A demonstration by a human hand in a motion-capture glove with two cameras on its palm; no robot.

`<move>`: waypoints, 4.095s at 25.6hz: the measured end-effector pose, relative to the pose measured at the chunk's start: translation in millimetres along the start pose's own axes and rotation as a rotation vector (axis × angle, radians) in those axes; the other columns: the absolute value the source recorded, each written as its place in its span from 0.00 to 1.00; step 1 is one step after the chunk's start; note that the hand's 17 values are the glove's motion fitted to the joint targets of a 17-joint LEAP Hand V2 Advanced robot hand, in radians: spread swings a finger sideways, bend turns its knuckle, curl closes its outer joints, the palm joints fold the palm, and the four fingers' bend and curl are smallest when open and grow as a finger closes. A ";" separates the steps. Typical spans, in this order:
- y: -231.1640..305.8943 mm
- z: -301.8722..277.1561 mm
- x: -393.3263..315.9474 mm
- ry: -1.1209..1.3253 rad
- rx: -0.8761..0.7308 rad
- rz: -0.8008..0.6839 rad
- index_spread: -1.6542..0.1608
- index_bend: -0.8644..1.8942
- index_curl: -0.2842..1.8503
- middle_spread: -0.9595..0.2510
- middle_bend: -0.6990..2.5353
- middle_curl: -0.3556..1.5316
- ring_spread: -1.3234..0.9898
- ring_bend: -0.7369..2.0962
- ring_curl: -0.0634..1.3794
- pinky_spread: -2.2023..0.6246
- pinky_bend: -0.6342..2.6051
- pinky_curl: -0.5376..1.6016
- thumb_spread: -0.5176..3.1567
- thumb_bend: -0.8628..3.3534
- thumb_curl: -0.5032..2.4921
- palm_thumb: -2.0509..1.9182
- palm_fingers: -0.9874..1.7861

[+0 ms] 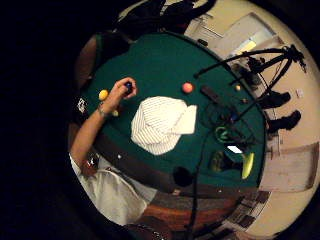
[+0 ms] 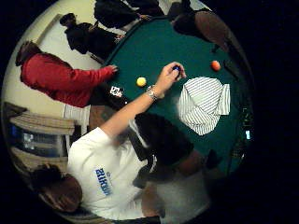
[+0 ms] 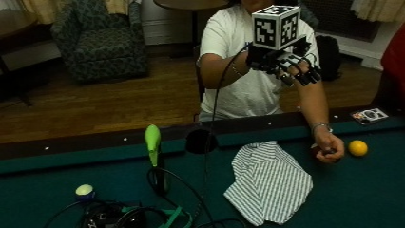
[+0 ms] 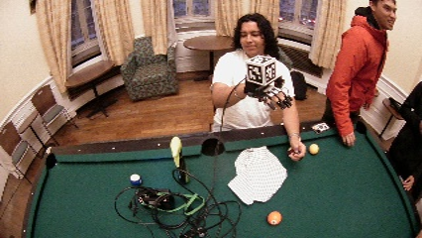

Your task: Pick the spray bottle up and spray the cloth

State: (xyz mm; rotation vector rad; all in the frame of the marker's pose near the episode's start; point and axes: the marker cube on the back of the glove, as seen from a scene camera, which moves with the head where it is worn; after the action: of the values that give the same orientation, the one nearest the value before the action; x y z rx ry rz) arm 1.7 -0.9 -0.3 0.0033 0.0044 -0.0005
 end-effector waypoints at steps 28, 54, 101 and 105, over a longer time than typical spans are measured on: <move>75.9 18.4 98.8 0.025 0.001 0.153 0.65 0.38 0.27 0.67 0.26 0.30 0.53 0.36 0.21 0.84 0.31 0.38 0.43 0.21 0.23 0.60 0.55; 227.5 18.5 255.2 -0.195 0.464 0.481 0.65 0.37 0.29 0.67 0.27 0.33 0.52 0.37 0.25 0.84 0.28 0.39 0.45 0.20 0.26 0.62 0.58; 224.3 176.6 352.7 -0.848 0.651 0.850 0.73 0.35 0.33 0.60 0.38 0.48 0.47 0.54 0.44 0.71 0.41 0.52 0.33 0.19 0.34 0.73 0.59; 204.6 174.1 361.0 -0.872 0.652 0.836 0.71 0.35 0.31 0.62 0.37 0.47 0.48 0.51 0.42 0.74 0.37 0.50 0.35 0.19 0.33 0.71 0.53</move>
State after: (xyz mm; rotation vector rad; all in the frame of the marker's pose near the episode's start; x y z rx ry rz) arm 363.6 202.9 173.0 0.6563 -0.8696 0.8326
